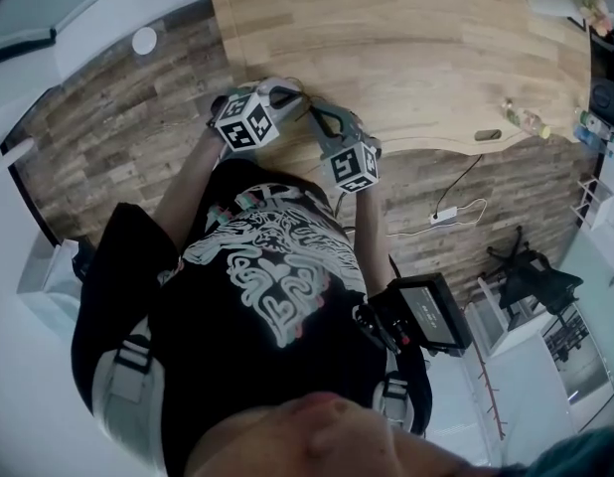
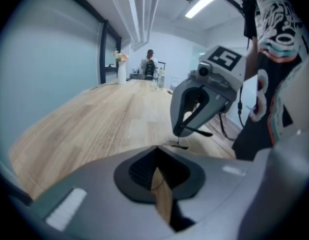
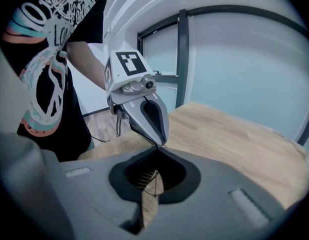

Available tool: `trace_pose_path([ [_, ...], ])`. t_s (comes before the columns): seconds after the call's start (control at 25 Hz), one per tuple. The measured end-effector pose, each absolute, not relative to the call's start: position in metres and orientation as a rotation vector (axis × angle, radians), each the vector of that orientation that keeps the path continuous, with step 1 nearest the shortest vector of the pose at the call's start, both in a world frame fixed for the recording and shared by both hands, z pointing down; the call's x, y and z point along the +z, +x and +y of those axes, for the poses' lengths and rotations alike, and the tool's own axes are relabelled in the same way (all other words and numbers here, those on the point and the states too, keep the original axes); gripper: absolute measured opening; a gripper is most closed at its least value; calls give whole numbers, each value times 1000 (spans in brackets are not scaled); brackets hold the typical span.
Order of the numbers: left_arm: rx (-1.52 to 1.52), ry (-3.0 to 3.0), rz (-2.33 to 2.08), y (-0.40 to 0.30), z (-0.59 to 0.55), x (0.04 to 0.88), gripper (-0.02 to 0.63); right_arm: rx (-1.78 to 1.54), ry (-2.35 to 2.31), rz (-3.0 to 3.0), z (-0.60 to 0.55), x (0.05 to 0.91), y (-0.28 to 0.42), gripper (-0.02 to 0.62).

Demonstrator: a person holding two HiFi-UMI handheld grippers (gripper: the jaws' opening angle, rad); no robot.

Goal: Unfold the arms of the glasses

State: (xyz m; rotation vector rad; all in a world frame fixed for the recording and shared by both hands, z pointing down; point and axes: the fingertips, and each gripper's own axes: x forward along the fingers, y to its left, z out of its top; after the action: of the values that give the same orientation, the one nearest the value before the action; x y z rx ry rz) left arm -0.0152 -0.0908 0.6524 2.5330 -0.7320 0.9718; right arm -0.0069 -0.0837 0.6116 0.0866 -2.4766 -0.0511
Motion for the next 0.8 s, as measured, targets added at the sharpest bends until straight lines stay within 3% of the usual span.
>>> trace_pose_path([
  [0.52, 1320, 2609, -477, 2, -75, 657, -5, 36, 157, -2622, -63, 594, 14, -2],
  [0.6, 1383, 2604, -380, 7, -67, 663, 54, 41, 166, -2628, -62, 594, 16, -2],
  [0.8, 1506, 2588, -189, 18, -55, 680, 97, 53, 173, -2628, -60, 596, 23, -2],
])
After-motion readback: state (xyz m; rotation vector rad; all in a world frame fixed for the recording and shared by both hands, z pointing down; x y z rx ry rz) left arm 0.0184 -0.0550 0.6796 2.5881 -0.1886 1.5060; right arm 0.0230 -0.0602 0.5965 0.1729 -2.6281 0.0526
